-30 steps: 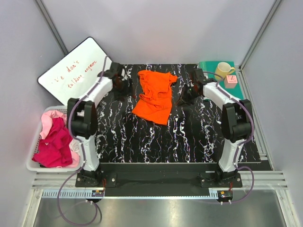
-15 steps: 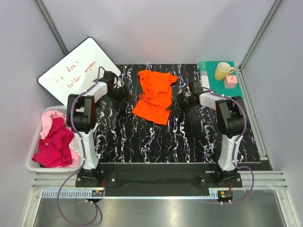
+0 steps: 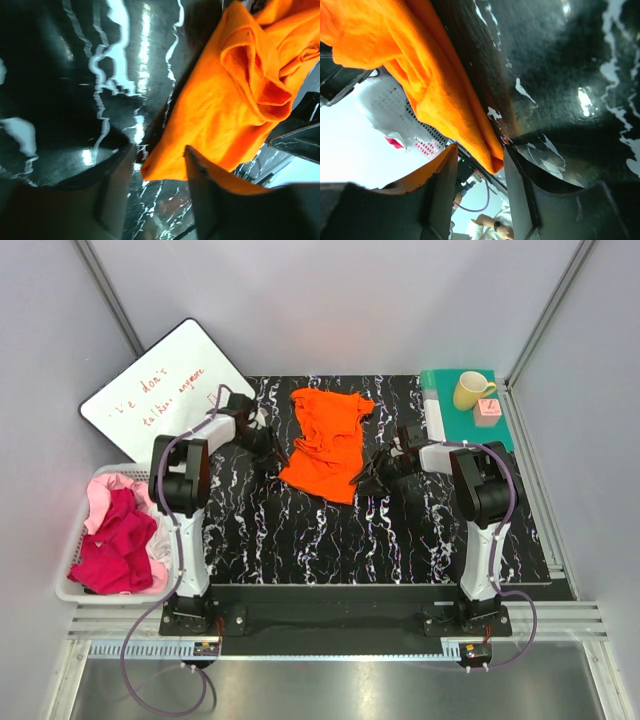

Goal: Fold and stack the t-shirts
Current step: Fold the tshirt

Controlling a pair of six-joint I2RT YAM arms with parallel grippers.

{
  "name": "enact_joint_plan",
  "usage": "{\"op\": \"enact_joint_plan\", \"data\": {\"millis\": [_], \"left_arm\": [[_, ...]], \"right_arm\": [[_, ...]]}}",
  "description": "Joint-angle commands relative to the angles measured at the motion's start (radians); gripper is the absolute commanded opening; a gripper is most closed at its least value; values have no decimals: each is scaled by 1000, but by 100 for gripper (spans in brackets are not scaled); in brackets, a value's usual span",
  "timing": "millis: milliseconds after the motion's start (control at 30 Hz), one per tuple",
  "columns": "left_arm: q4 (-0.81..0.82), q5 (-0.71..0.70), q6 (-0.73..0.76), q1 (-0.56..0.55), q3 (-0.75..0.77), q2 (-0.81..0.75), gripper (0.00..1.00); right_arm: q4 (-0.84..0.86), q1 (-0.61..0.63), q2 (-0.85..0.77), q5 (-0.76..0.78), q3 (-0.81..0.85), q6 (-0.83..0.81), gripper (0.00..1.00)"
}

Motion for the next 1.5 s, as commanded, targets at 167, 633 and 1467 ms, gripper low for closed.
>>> {"op": "enact_joint_plan", "data": {"millis": [167, 633, 1467], "left_arm": [[15, -1, 4, -71, -21, 33, 13], [19, -21, -42, -74, -275, -163, 0], [-25, -67, -209, -202, -866, -680, 13]], "right_arm": [[14, 3, 24, -35, -23, -1, 50], [-45, 3, 45, -121, 29, -29, 0], [-248, 4, -255, -179, -467, -244, 8]]}}
